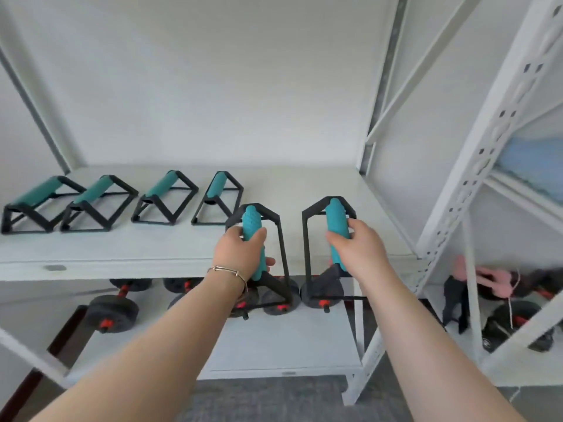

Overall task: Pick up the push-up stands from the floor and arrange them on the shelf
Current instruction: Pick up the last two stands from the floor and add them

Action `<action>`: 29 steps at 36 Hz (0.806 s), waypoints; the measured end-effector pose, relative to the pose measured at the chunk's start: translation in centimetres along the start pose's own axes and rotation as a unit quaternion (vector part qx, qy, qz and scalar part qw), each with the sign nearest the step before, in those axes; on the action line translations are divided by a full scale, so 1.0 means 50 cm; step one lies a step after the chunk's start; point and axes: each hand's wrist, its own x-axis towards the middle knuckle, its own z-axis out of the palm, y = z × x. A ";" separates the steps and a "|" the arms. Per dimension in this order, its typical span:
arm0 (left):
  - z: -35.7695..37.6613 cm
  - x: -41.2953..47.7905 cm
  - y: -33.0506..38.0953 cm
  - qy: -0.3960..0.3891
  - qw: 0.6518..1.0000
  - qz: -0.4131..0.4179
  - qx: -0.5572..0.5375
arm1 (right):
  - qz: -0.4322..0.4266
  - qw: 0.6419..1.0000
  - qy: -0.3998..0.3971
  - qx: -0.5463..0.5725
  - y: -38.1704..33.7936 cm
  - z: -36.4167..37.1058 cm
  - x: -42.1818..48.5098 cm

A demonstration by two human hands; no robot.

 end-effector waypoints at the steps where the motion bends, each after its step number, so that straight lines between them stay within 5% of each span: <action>1: 0.009 0.017 0.012 0.001 1.000 0.001 -0.002 | -0.002 1.000 0.002 -0.006 -0.008 -0.001 0.024; 29: 0.151 0.545 0.021 -0.160 0.984 -0.074 0.023 | 0.120 0.992 0.049 -0.009 0.020 0.167 0.480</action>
